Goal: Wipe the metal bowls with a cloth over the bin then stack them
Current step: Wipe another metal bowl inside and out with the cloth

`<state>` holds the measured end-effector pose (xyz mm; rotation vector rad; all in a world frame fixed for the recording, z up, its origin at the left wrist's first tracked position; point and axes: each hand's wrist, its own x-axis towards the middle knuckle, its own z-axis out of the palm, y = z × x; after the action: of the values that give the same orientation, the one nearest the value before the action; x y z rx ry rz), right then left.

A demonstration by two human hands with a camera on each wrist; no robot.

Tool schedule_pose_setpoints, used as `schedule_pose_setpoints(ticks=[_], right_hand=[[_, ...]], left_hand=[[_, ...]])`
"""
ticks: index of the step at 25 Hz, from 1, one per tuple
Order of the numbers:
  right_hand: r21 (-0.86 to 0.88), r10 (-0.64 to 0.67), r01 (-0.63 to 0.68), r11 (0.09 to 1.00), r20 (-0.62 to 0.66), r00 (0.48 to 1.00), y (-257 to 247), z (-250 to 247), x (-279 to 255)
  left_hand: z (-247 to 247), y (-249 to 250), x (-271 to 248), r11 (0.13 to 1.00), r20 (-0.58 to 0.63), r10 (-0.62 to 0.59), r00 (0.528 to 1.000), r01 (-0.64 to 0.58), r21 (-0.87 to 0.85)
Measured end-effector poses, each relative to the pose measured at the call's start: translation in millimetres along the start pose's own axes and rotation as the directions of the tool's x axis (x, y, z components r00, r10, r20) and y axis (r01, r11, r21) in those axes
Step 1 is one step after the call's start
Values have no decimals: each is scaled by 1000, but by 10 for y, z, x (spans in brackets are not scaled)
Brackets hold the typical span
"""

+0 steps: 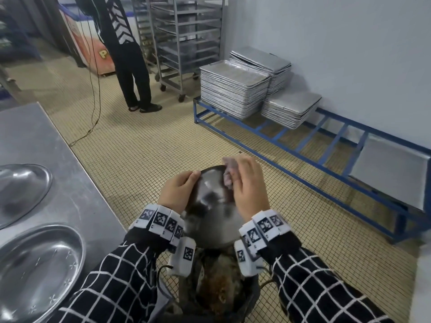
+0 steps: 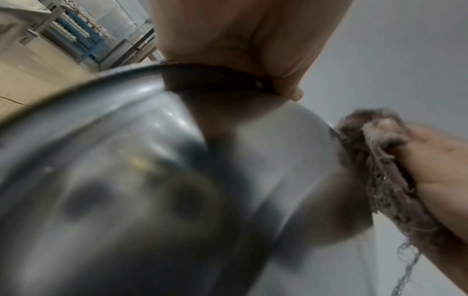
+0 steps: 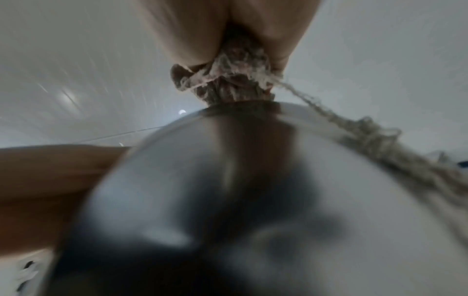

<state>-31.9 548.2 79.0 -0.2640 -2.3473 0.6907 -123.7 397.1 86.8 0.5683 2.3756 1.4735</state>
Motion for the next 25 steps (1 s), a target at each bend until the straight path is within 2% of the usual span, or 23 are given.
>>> schedule_pose_setpoints(ticks=[2, 4, 6, 8, 9, 12, 13, 14, 16, 18, 19, 22, 25], right_hand=[[-170, -112, 117, 978, 38, 993, -206, 173, -197], [-236, -129, 140, 962, 62, 990, -314, 301, -299], [-244, -26, 21, 970, -18, 1000, -311, 313, -183], [-195, 134, -155, 969, -119, 984, -253, 295, -34], [-134, 220, -236, 962, -127, 967, -187, 283, 22], [157, 466, -458, 875, -18, 885, 70, 241, 9], [198, 472, -461, 865, -10, 882, 99, 231, -63], [186, 430, -418, 889, -28, 902, 59, 224, -150], [36, 224, -223, 974, -28, 974, -132, 296, -310], [-101, 46, -44, 994, 18, 999, -340, 442, -394], [-154, 9, -7, 988, 13, 1000, -389, 497, -369], [-227, 46, -65, 972, -87, 995, -397, 484, -114], [-127, 218, -235, 964, -135, 967, -308, 375, 72]], left_hand=[[2, 32, 38, 999, -36, 3, 999, -5, -40], [-4, 84, 44, 996, -68, 27, 997, -33, -80], [-19, 147, 38, 996, -80, 27, 996, -34, -88], [-43, 167, 43, 991, -74, -20, 997, 10, -133], [-61, 169, 44, 990, -73, -37, 997, 27, -137], [-102, 108, 47, 997, -103, -26, 994, 19, -72], [-105, 77, 52, 998, -119, -23, 993, 15, -62], [-103, 58, 56, 998, -128, -22, 992, 14, -63], [-69, 70, 66, 997, -121, -21, 992, 12, -74], [-19, 138, 49, 997, -119, 6, 993, -14, -70], [11, 180, 35, 997, -123, 28, 992, -36, -64], [74, 264, -3, 995, -137, 92, 986, -97, -33], [59, 239, -21, 993, -127, 118, 985, -118, 3]])
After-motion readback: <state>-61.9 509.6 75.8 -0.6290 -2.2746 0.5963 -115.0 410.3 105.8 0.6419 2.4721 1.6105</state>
